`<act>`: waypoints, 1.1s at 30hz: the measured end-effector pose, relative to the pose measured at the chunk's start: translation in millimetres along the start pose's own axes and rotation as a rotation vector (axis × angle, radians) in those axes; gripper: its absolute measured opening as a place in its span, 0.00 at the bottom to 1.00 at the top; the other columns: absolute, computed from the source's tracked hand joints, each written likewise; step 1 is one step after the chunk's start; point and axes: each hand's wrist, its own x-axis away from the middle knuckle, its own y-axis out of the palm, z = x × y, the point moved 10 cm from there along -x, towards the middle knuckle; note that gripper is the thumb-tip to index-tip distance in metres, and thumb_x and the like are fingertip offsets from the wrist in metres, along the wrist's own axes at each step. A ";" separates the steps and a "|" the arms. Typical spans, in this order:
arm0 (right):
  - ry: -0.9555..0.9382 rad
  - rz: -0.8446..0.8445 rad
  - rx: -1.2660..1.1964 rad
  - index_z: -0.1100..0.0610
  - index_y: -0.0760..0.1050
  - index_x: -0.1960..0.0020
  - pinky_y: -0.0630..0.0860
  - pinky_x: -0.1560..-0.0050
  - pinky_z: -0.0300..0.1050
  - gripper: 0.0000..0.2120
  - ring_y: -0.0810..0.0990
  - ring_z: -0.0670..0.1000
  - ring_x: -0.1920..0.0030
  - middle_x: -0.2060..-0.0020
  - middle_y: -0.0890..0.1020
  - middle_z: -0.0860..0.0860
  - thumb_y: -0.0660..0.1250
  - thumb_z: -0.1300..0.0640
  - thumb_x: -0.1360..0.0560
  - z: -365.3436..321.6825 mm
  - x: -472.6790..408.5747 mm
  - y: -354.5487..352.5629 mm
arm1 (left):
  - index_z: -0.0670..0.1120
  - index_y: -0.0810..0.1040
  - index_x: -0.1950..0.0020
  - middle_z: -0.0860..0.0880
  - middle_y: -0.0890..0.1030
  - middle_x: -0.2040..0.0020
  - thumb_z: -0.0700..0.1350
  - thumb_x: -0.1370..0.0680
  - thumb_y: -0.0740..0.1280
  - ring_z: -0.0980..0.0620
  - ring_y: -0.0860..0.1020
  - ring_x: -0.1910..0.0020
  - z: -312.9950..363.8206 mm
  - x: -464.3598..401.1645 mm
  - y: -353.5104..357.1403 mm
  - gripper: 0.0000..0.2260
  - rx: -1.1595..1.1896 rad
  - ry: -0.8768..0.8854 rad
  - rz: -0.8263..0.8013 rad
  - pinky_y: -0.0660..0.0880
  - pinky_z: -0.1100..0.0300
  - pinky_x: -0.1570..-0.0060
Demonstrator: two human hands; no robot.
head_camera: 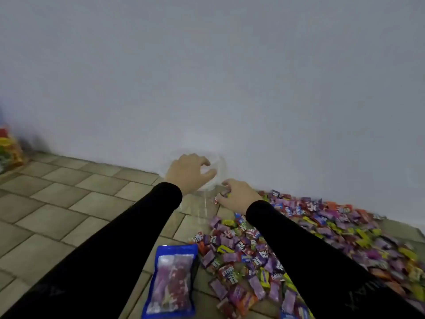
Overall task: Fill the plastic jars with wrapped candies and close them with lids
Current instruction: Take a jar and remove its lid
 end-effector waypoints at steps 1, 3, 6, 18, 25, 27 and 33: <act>0.017 0.005 -0.042 0.56 0.67 0.31 0.73 0.46 0.43 0.26 0.77 0.51 0.44 0.38 0.76 0.53 0.66 0.47 0.25 2.0 -2.8 7.0 | 0.51 0.76 0.37 0.50 0.76 0.37 0.60 0.23 0.62 0.49 0.72 0.39 -3.1 1.3 6.3 0.20 -0.004 -0.023 -0.021 0.70 0.52 0.40; 0.044 -0.005 -0.128 0.56 0.62 0.28 0.71 0.47 0.41 0.32 0.75 0.50 0.44 0.37 0.75 0.52 0.69 0.47 0.27 3.6 -10.2 24.1 | 0.50 0.74 0.34 0.49 0.73 0.34 0.61 0.24 0.62 0.48 0.69 0.37 -13.5 -0.7 20.7 0.23 -0.043 -0.046 -0.019 0.70 0.51 0.40; 0.097 -0.036 -0.307 0.56 0.58 0.27 0.68 0.48 0.39 0.40 0.73 0.50 0.39 0.36 0.73 0.51 0.75 0.49 0.31 7.5 -21.2 52.1 | 0.50 0.72 0.32 0.48 0.72 0.36 0.65 0.26 0.61 0.47 0.69 0.38 -21.5 -0.3 34.8 0.28 -0.136 -0.057 0.022 0.70 0.51 0.41; 0.170 0.094 -0.532 0.50 0.64 0.32 0.76 0.42 0.55 0.38 0.76 0.50 0.40 0.38 0.76 0.47 0.74 0.43 0.38 22.0 -41.1 82.2 | 0.47 0.75 0.36 0.47 0.69 0.37 0.62 0.25 0.64 0.46 0.68 0.40 -48.0 8.2 61.3 0.24 0.106 -0.129 0.062 0.69 0.53 0.40; 0.092 0.166 -0.613 0.53 0.66 0.35 0.74 0.51 0.33 0.27 0.76 0.44 0.44 0.43 0.77 0.45 0.74 0.57 0.29 14.5 -27.5 64.1 | 0.47 0.75 0.38 0.48 0.67 0.37 0.61 0.27 0.68 0.47 0.67 0.40 -31.1 16.8 42.0 0.24 0.154 -0.059 0.157 0.68 0.55 0.41; 0.043 0.213 -0.629 0.52 0.65 0.34 0.76 0.47 0.37 0.28 0.77 0.45 0.44 0.44 0.77 0.45 0.74 0.57 0.29 6.9 -18.5 48.7 | 0.48 0.75 0.38 0.47 0.66 0.35 0.60 0.28 0.70 0.47 0.65 0.38 -18.6 18.0 29.7 0.24 0.162 -0.027 0.203 0.68 0.56 0.41; -0.032 0.257 -0.626 0.54 0.65 0.41 0.70 0.65 0.23 0.20 0.74 0.25 0.61 0.53 0.74 0.40 0.72 0.60 0.27 10.1 25.1 1.7 | 0.47 0.72 0.36 0.47 0.67 0.31 0.59 0.28 0.71 0.47 0.63 0.35 29.4 24.0 10.4 0.26 0.230 0.005 0.224 0.64 0.56 0.37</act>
